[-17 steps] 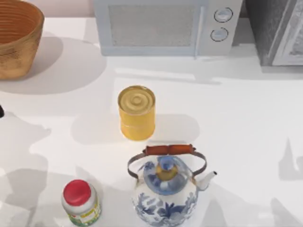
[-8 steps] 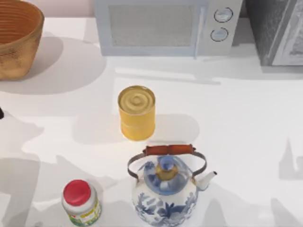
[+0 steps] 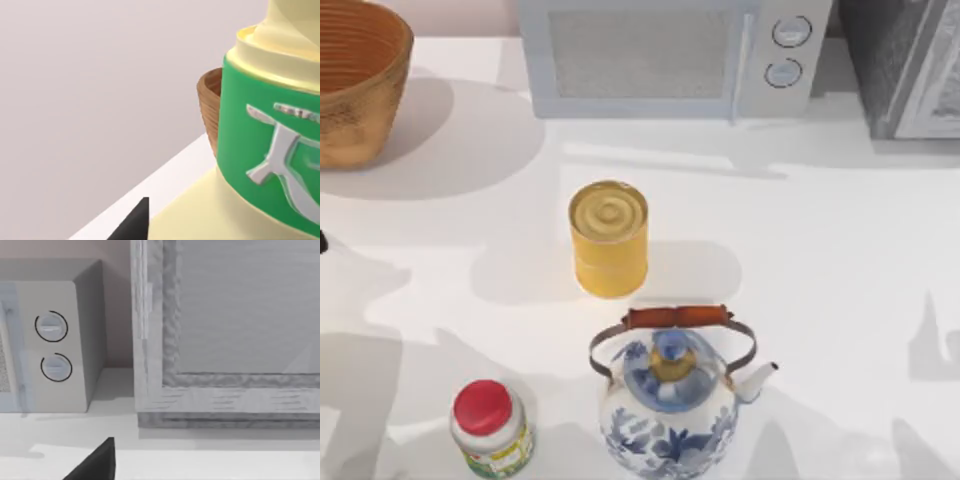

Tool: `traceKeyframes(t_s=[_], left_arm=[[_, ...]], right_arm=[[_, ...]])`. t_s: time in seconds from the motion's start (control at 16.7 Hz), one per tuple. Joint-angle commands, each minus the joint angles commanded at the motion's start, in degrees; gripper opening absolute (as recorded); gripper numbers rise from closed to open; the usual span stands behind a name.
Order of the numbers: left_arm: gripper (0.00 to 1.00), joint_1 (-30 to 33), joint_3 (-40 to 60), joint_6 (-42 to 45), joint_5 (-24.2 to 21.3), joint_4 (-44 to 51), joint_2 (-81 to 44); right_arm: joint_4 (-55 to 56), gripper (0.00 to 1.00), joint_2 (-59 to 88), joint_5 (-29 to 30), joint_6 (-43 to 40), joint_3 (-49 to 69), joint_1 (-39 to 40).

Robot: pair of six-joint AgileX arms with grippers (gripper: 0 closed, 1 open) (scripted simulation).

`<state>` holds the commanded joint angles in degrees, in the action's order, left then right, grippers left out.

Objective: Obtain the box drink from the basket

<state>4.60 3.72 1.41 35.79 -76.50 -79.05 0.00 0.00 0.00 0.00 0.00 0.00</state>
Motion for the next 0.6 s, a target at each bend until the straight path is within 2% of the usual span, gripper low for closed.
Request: traceKeyframes(t_s=[0.6], left_arm=[[0.90, 0.00, 0.00, 0.00, 0.00, 0.00, 0.00]], right_arm=[[0.00, 1.00, 0.00, 0.00, 0.00, 0.00, 0.00]])
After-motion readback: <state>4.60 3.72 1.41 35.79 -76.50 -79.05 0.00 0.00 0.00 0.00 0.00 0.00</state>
